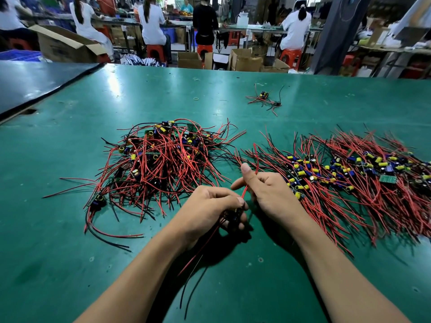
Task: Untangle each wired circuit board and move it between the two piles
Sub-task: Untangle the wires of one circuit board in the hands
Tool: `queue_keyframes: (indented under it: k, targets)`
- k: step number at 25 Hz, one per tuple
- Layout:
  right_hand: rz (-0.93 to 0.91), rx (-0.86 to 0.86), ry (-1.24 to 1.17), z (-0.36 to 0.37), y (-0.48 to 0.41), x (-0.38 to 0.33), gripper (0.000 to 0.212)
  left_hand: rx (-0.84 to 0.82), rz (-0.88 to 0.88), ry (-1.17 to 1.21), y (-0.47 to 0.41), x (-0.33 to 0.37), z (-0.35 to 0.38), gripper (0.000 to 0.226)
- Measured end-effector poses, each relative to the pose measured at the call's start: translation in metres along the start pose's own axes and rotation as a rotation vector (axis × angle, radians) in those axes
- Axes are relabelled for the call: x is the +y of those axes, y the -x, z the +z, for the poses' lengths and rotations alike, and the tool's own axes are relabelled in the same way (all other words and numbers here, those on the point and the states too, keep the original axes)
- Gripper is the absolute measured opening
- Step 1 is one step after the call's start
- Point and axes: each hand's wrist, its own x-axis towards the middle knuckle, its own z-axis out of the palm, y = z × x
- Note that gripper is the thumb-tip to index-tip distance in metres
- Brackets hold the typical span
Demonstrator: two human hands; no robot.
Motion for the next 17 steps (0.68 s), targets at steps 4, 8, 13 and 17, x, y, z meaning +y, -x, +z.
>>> queue_keyframes:
  k: [4, 8, 13, 17]
  targets:
    - [0.178, -0.08, -0.264, 0.006, 0.0, -0.005, 0.056, 0.068, 0.062, -0.07, -0.001, -0.005, 0.007, 0.018]
    - [0.225, -0.288, -0.437, 0.004, 0.004, -0.005, 0.047, 0.12, 0.068, 0.033, -0.003, -0.005, 0.005, 0.022]
    - [0.129, -0.264, -0.32, -0.001, 0.005, -0.004, 0.048, 0.074, -0.015, 0.144, -0.001, -0.002, 0.002, 0.024]
    - [0.024, -0.097, -0.159, -0.007, 0.0, 0.0, 0.045, 0.058, -0.041, 0.103, 0.0, 0.0, 0.0, 0.026]
